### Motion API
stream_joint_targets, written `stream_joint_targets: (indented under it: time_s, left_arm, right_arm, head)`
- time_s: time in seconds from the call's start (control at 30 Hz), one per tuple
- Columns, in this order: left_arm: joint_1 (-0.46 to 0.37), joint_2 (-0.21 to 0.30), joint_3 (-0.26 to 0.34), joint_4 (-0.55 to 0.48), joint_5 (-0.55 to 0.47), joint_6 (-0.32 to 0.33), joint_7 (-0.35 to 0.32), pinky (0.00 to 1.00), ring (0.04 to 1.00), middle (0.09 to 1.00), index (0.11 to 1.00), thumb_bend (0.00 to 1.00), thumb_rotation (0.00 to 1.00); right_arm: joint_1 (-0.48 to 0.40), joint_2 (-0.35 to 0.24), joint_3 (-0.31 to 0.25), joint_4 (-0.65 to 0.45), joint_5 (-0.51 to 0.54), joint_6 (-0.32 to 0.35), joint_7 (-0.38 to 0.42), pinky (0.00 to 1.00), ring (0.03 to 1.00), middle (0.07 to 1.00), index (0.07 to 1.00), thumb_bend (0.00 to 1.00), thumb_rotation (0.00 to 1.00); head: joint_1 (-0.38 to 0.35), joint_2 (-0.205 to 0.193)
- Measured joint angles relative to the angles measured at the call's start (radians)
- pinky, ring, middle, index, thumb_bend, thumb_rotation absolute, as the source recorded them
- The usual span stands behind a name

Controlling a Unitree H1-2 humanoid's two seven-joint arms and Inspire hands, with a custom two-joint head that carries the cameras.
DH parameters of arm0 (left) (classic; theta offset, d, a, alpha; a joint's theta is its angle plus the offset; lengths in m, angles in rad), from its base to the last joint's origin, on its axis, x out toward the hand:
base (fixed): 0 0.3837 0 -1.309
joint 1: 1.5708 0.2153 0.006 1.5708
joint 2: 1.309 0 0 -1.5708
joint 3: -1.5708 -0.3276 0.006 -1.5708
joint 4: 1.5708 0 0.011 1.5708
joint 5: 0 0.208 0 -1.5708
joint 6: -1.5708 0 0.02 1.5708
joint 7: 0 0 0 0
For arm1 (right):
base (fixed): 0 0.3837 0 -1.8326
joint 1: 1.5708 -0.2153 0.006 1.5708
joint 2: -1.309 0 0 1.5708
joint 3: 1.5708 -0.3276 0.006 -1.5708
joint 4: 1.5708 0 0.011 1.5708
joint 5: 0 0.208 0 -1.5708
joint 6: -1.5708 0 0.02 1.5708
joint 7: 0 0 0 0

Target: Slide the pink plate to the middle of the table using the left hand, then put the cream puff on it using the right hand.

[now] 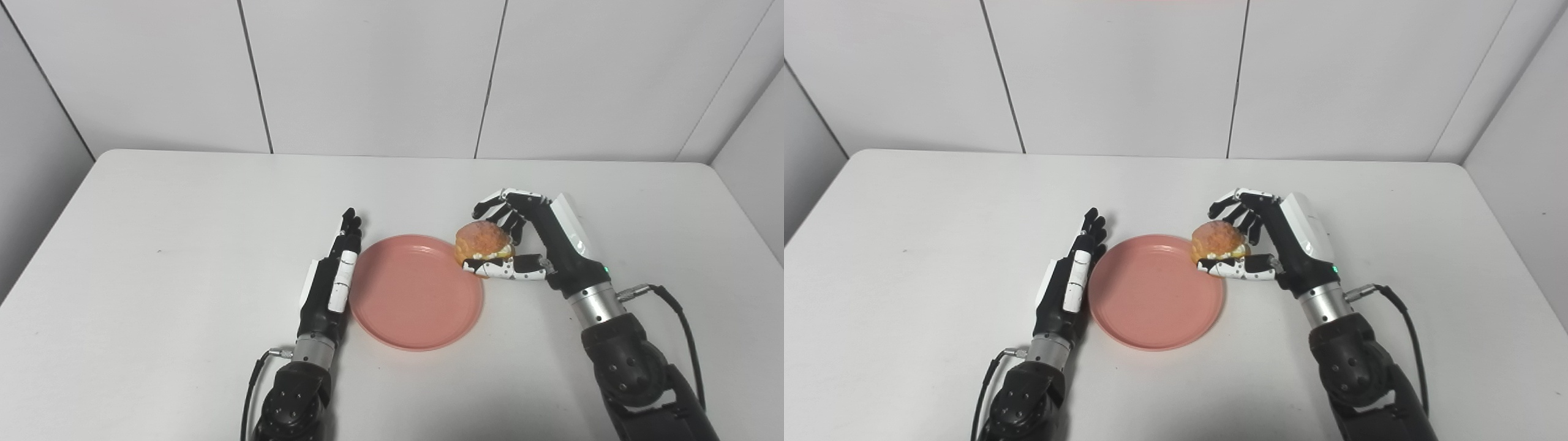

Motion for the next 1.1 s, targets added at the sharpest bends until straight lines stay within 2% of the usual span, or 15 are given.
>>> stream_joint_targets:
  time_s: [0.2, 0.4, 0.6, 0.93, 1.1]
  left_arm:
    - [-0.002, -0.003, 0.003, 0.004, -0.003, 0.0, 0.0, 1.0, 1.0, 1.0, 1.0, 0.74, 1.0]
    - [-0.003, -0.003, 0.003, 0.005, -0.002, 0.0, 0.0, 1.0, 1.0, 1.0, 1.0, 0.73, 1.0]
    - [-0.003, -0.005, 0.003, 0.004, -0.002, 0.0, 0.0, 1.0, 1.0, 1.0, 1.0, 0.73, 1.0]
    - [-0.005, -0.006, 0.003, 0.008, -0.009, -0.006, -0.001, 1.0, 1.0, 1.0, 1.0, 0.73, 1.0]
    - [-0.029, -0.009, 0.005, 0.04, -0.012, -0.023, -0.001, 1.0, 1.0, 1.0, 1.0, 0.73, 1.0]
  right_arm:
    - [-0.001, 0.038, 0.043, 0.0, -0.021, -0.001, 0.028, 0.24, 0.306, 0.417, 0.515, 0.51, 0.0]
    - [-0.004, 0.049, 0.075, 0.05, -0.044, -0.018, 0.041, 0.21, 0.273, 0.402, 0.505, 0.51, 0.0]
    - [-0.013, 0.067, 0.097, 0.099, -0.061, -0.028, 0.047, 0.25, 0.309, 0.41, 0.503, 0.51, 0.0]
    - [-0.038, 0.073, 0.127, 0.228, -0.111, -0.115, 0.02, 0.26, 0.314, 0.406, 0.507, 0.51, 0.0]
    - [-0.062, 0.074, 0.13, 0.301, -0.119, -0.148, 0.004, 0.25, 0.309, 0.403, 0.506, 0.51, 0.0]
  head:
    - [-0.012, 0.002]
    - [-0.02, 0.006]
    - [-0.023, 0.012]
    - [-0.035, 0.009]
    - [-0.028, -0.023]
